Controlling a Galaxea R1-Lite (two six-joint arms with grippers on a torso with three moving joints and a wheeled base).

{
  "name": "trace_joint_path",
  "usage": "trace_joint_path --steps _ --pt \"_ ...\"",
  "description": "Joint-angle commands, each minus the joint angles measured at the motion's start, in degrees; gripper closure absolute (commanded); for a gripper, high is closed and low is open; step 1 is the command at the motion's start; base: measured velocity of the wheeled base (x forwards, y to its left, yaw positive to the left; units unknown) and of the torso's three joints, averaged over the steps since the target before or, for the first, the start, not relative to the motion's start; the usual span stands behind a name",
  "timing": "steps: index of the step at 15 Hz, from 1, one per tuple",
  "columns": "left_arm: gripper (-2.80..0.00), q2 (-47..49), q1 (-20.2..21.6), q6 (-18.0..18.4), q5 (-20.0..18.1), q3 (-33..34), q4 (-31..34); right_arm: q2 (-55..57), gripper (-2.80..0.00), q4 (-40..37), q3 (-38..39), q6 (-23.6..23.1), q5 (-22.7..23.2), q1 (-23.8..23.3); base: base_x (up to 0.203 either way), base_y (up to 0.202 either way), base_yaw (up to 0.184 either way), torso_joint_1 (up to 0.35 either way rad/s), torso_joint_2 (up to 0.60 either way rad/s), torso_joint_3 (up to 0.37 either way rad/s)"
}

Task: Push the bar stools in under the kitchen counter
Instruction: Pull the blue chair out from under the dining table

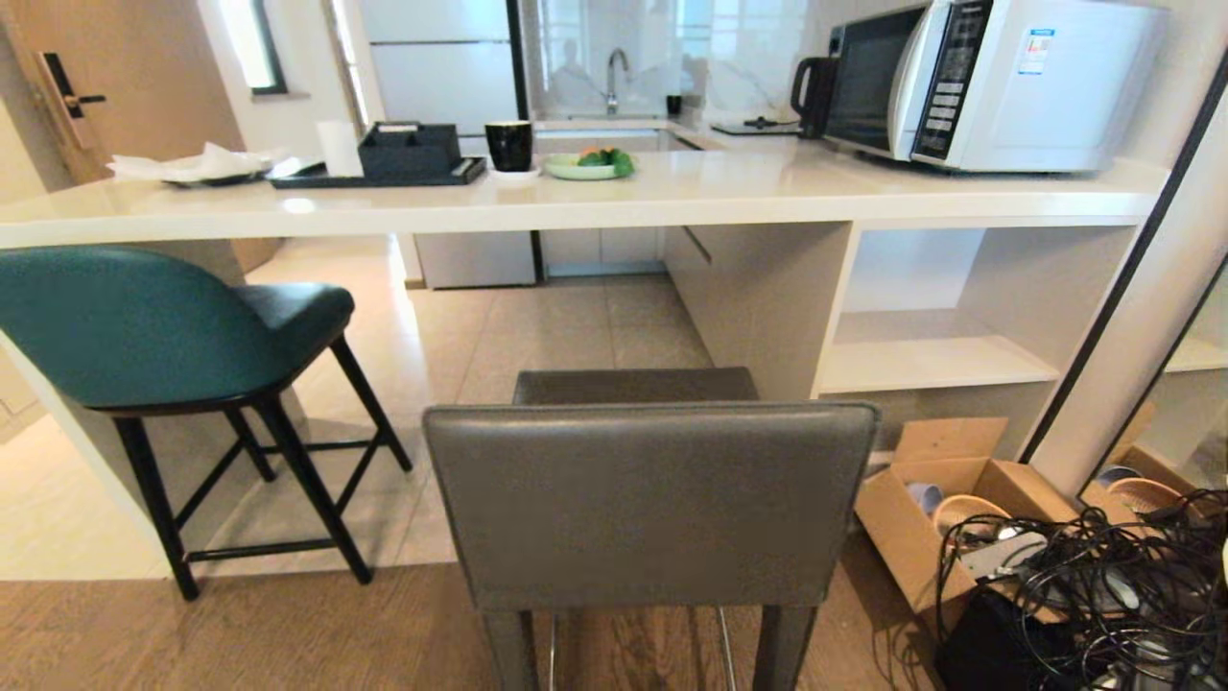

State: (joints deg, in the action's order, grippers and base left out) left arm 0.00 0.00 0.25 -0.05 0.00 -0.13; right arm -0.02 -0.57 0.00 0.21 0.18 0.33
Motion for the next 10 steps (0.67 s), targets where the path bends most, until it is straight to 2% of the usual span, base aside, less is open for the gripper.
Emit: trace_joint_path --steps 1,8,10 --pt "0.0 0.2 0.0 0.0 0.0 0.0 0.0 0.0 0.0 0.0 0.1 0.0 0.0 0.0 -0.159 0.0 0.0 -0.008 0.0 0.006" --pt "0.0 0.1 0.0 0.0 -0.1 0.0 -0.1 0.1 0.0 0.0 0.1 0.0 0.0 0.0 -0.009 0.0 0.001 -0.001 0.0 0.0" --pt "0.0 0.1 0.0 0.0 -0.1 0.0 -0.1 0.1 0.0 0.0 0.1 0.1 0.0 0.0 0.004 0.107 -0.004 0.0 0.0 0.001"
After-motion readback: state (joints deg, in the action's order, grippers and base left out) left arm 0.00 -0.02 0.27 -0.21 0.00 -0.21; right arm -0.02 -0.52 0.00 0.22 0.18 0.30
